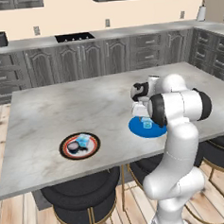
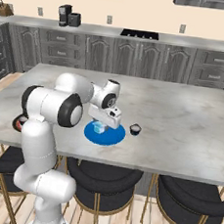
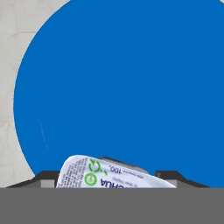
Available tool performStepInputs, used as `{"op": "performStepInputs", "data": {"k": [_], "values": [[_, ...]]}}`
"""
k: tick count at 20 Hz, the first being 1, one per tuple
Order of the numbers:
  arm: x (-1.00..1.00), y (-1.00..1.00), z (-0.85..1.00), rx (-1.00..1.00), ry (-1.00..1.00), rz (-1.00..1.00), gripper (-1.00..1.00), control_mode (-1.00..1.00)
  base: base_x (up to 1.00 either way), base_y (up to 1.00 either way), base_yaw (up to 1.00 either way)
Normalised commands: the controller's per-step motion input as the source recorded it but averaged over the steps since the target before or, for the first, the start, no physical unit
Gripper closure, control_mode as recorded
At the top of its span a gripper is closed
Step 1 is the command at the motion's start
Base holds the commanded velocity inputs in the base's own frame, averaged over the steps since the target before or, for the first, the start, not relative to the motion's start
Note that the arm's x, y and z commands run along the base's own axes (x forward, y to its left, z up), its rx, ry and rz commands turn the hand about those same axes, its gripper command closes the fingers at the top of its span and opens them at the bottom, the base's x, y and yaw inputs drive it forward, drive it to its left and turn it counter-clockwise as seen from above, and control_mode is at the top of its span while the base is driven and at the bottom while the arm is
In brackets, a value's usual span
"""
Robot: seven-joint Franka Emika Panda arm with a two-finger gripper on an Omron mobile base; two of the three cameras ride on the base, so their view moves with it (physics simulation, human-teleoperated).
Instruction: Place two yogurt containers on each plate.
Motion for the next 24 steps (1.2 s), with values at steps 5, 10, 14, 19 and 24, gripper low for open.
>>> {"op": "performStepInputs", "data": {"k": [5,10,14,19,24], "values": [[0.08,0.19,-0.08,0.02,0.0,0.0,1.0,-1.0,0.0,0.0,0.0],[0.01,0.07,-0.18,0.0,0.0,0.0,1.0,-1.0,0.0,0.0,0.0],[-0.02,0.07,-0.24,0.0,0.0,0.0,-1.0,-1.0,0.0,0.0,0.0],[0.05,0.0,-0.09,0.0,0.0,0.0,-1.0,-1.0,0.0,0.0,0.0],[0.01,0.0,0.0,0.0,0.0,0.0,-1.0,-1.0,0.0,0.0,0.0]]}}
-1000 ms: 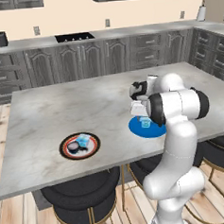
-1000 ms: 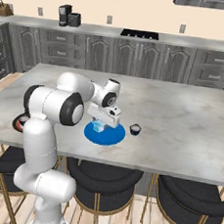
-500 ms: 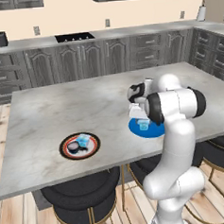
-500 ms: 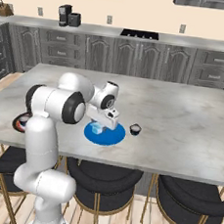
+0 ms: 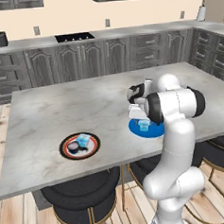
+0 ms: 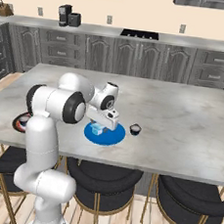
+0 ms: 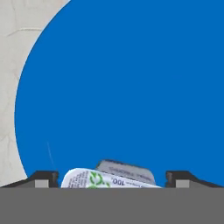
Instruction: Place two yogurt containers on each plate.
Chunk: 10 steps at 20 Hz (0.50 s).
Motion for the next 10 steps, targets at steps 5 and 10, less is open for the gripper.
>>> {"op": "performStepInputs", "data": {"k": [5,10], "values": [[0.0,0.0,0.01,0.0,-0.02,0.0,-1.0,-1.0,0.0,0.0,0.0],[0.0,-0.13,0.24,0.0,-0.12,-0.02,-1.0,-1.0,0.0,0.0,0.0]]}}
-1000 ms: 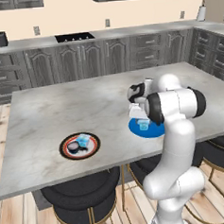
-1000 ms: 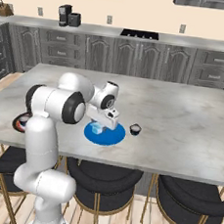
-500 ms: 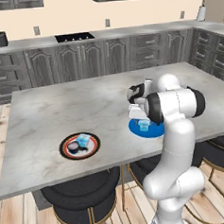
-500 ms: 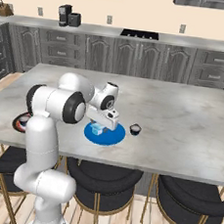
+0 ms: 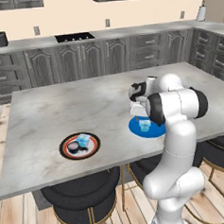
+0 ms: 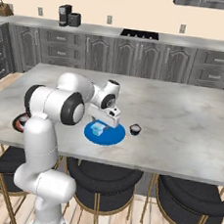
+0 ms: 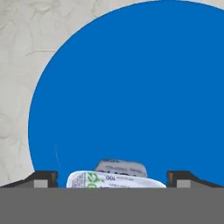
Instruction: Place two yogurt containers on each plate.
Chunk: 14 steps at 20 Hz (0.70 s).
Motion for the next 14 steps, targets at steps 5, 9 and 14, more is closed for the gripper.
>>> {"op": "performStepInputs", "data": {"k": [5,9,14], "values": [[0.01,-0.05,0.13,0.0,-0.13,0.0,-1.0,-1.0,0.0,0.0,0.0],[0.0,-0.31,0.2,0.0,-0.15,-0.01,-1.0,-1.0,0.0,0.0,0.0],[-0.17,-0.69,0.06,-0.04,-0.09,0.02,-1.0,-1.0,0.0,0.0,0.0]]}}
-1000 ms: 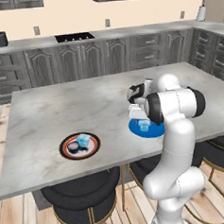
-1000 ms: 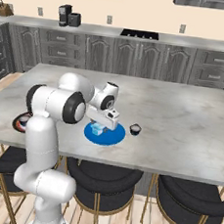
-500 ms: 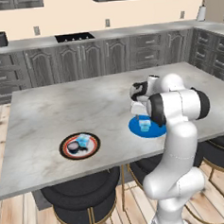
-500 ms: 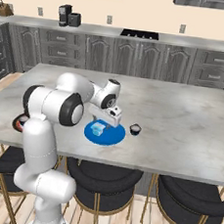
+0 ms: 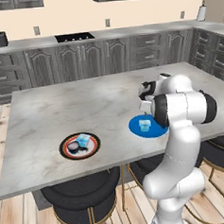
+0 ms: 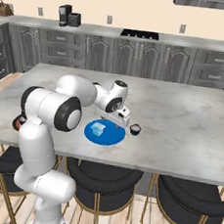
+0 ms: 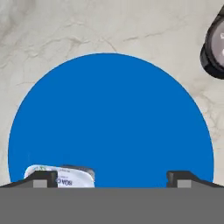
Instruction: Place two yogurt containers on each plate.
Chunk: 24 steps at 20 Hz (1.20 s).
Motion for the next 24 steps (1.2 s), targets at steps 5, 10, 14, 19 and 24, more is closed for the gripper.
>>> {"op": "performStepInputs", "data": {"k": [5,10,14,19,24], "values": [[-0.24,-0.73,0.16,-0.1,-0.06,0.12,-1.0,-1.0,0.0,0.0,0.0],[0.03,-0.67,0.14,-0.09,0.0,0.02,-1.0,-1.0,0.0,0.0,0.0],[0.24,-0.41,-0.01,-0.01,0.03,0.03,-1.0,-1.0,0.0,0.0,0.0],[0.34,-0.28,-0.02,0.0,0.03,0.0,-1.0,-1.0,0.0,0.0,0.0],[0.4,-0.13,-0.08,0.0,0.06,0.04,-1.0,-1.0,0.0,0.0,0.0]]}}
